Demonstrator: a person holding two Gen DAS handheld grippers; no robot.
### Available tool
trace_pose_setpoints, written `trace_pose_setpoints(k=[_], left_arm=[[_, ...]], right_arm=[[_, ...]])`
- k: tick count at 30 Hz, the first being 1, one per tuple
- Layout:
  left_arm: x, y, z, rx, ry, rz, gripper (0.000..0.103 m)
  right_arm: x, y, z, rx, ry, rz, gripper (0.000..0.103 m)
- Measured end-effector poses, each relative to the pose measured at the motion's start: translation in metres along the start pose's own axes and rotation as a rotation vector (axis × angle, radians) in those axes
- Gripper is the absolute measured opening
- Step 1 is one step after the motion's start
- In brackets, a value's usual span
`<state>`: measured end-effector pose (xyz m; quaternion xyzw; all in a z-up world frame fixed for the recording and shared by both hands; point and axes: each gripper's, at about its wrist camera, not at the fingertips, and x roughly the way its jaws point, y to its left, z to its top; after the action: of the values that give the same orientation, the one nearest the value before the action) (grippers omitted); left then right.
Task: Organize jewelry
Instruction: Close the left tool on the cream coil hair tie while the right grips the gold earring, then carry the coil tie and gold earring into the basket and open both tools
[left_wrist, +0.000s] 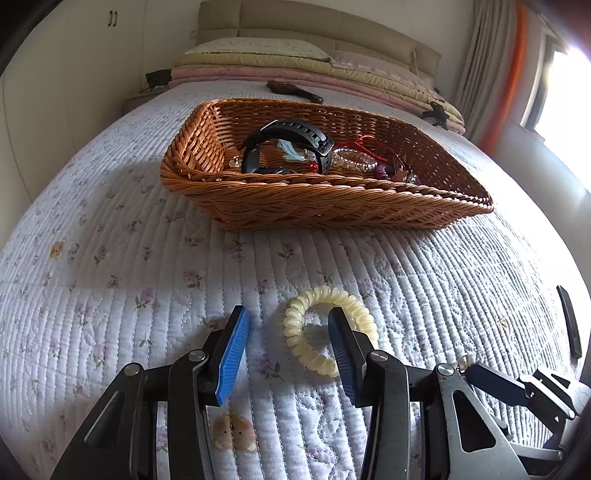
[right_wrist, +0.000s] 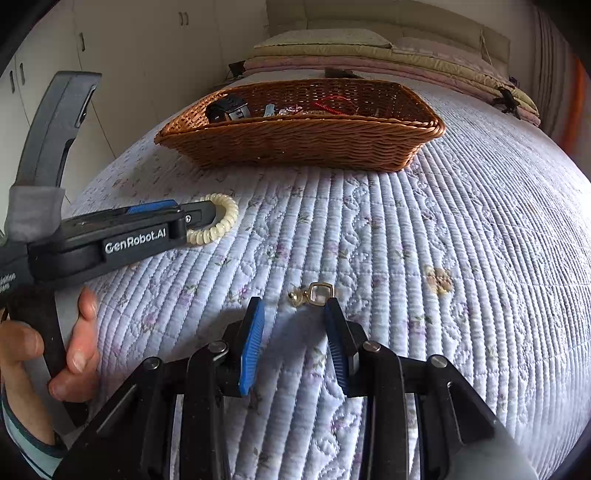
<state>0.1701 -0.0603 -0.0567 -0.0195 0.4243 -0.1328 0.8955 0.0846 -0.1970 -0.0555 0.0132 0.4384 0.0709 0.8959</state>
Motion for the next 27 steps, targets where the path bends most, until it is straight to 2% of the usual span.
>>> trace_pose_setpoints(k=[4, 8, 9, 10, 12, 15, 22, 27], left_arm=[[0.0, 0.0, -0.001, 0.003, 0.001, 0.002, 0.045], [0.0, -0.004, -0.002, 0.019, -0.001, 0.011, 0.044], [0.0, -0.006, -0.003, 0.022, -0.002, 0.017, 0.041], [-0.001, -0.008, -0.004, 0.028, -0.006, 0.027, 0.039], [-0.003, -0.011, -0.006, 0.039, -0.011, 0.034, 0.026], [-0.007, -0.015, -0.01, 0.057, -0.017, 0.022, 0.012], [-0.024, -0.004, -0.017, 0.022, -0.075, -0.07, 0.011], [-0.039, -0.006, -0.021, 0.04, -0.144, -0.095, 0.011]], right_arm=[[0.006, 0.004, 0.004, -0.014, 0.002, -0.012, 0.035], [0.009, 0.007, 0.003, -0.025, -0.002, -0.039, 0.015], [0.009, 0.007, 0.003, -0.024, -0.003, -0.042, 0.013], [0.009, 0.007, 0.002, -0.022, -0.007, -0.041, 0.013], [0.008, 0.007, 0.0, -0.024, -0.014, -0.043, 0.013], [0.005, 0.007, -0.003, -0.026, -0.028, -0.046, 0.013], [-0.008, -0.007, -0.008, 0.023, -0.083, 0.02, 0.013], [-0.018, -0.009, -0.008, 0.034, -0.126, 0.037, 0.013]])
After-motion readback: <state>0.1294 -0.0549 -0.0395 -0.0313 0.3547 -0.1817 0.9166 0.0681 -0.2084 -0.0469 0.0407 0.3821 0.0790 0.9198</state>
